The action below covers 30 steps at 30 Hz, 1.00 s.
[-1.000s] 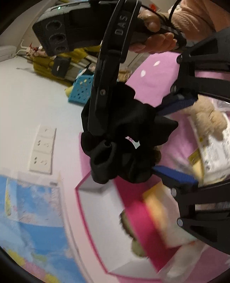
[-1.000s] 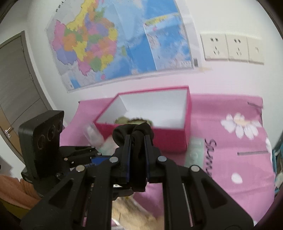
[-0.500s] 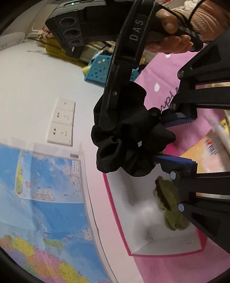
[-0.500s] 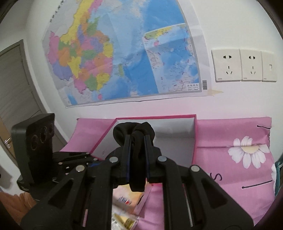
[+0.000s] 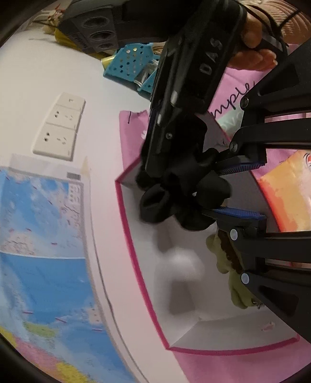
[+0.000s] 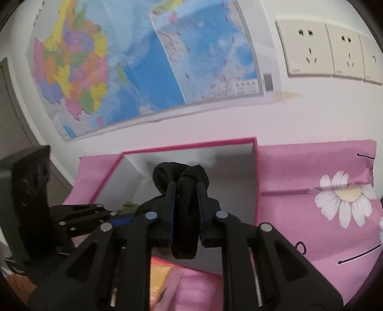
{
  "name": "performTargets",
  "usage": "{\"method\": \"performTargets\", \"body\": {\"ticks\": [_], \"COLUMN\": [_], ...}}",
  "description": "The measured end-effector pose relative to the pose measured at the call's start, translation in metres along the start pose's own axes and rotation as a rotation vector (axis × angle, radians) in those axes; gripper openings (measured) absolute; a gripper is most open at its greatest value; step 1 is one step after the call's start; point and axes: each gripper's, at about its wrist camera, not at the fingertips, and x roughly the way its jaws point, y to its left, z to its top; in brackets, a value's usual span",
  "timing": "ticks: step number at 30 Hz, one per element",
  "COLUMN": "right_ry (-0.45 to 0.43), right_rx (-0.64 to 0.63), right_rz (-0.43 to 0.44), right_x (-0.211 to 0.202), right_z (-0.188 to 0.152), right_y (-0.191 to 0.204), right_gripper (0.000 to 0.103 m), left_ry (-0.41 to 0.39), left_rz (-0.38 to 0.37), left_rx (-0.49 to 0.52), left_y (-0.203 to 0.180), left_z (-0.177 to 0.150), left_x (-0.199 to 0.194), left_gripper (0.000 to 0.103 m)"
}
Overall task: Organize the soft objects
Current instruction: 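Carry the black scrunchie into the pink box and open the right tool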
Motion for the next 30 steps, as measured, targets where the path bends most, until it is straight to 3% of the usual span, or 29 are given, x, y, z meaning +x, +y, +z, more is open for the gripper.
{"method": "performTargets", "body": {"ticks": [4,7,13,17,22,30], "right_ry": [0.047,0.035,0.005,-0.005,-0.008,0.050], "right_rx": [-0.022,-0.018,-0.061,-0.059,-0.034,-0.067], "right_rz": [-0.100,-0.112,-0.120,-0.090,0.009,0.104], "right_x": [0.012,0.004,-0.021,-0.041,-0.071,-0.103], "right_z": [-0.006,-0.008,-0.016,-0.022,-0.039,-0.089], "right_y": [-0.004,-0.008,-0.004,-0.001,0.005,0.023], "right_gripper": [0.032,0.035,0.035,0.036,0.045,0.053], "left_ry": [-0.013,-0.057,-0.120,-0.148,-0.177,-0.181], "left_rz": [0.001,0.011,-0.017,-0.056,-0.104,-0.123], "left_rx": [-0.023,-0.014,0.001,0.009,0.020,0.029], "left_y": [0.004,0.001,-0.003,-0.004,-0.006,-0.005], "left_z": [-0.002,-0.003,-0.007,-0.018,-0.038,-0.082], "left_x": [-0.006,-0.021,-0.048,-0.066,-0.089,-0.113], "left_gripper": [0.034,0.041,0.042,0.043,0.049,0.052]}}
